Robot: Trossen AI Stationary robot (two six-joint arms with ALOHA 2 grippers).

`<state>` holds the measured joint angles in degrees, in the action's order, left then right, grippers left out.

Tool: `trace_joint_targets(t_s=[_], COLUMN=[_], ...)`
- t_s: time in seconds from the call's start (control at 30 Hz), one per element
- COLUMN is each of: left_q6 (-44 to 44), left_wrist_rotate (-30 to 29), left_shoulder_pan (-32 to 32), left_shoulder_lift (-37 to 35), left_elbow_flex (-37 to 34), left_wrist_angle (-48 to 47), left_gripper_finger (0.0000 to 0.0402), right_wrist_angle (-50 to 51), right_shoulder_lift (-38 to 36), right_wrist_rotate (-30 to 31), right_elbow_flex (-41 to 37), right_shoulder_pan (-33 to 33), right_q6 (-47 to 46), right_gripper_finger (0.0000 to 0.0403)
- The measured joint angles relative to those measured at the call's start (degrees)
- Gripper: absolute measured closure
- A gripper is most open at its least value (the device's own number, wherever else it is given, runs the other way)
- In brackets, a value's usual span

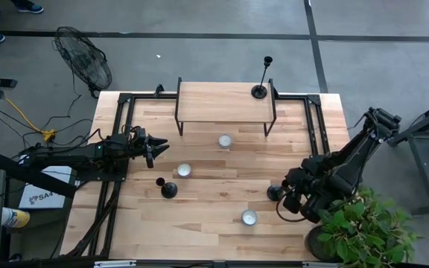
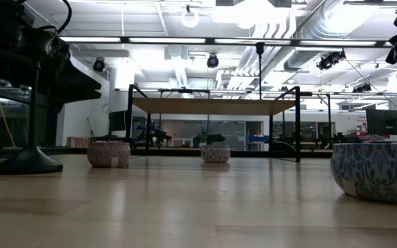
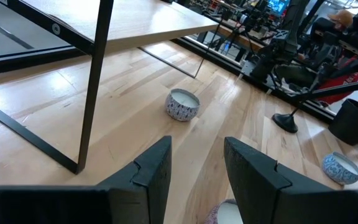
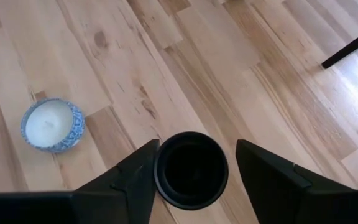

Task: Pick & Place candle stick holders
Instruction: Put the right black candle holder on the shelf

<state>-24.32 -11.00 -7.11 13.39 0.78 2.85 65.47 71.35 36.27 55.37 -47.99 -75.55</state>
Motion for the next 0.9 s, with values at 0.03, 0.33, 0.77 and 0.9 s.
trace_joint_targets(t_s=[0.03, 0.33, 0.77, 0.9], left_q6=[0.00, 0.00, 0.00, 0.00], left_wrist_rotate=[0.00, 0.00, 0.00, 0.00], left_shoulder_pan=[0.00, 0.00, 0.00, -0.02], left_shoulder_lift=[-0.02, -0.01, -0.02, -0.01], left_elbow_flex=[0.00, 0.00, 0.00, 0.00], left_wrist_angle=[0.00, 0.00, 0.00, 0.00], left_gripper_finger=[0.0257, 0.0257, 0.0257, 0.0257], right_wrist_angle=[0.00, -0.04, -0.81, -0.77], right_shoulder_lift=[0.00, 0.00, -0.47, -1.52], right_wrist_rotate=[0.01, -0.02, -0.22, -0.11], right_elbow_flex=[0.00, 0.02, 0.04, 0.04], right_shoulder_pan=[0.02, 0.02, 0.02, 0.02], right_q6=[0.00, 0.00, 1.41, 2.44], right_gripper_finger=[0.0204, 0.0248, 0.0258, 0.0263])
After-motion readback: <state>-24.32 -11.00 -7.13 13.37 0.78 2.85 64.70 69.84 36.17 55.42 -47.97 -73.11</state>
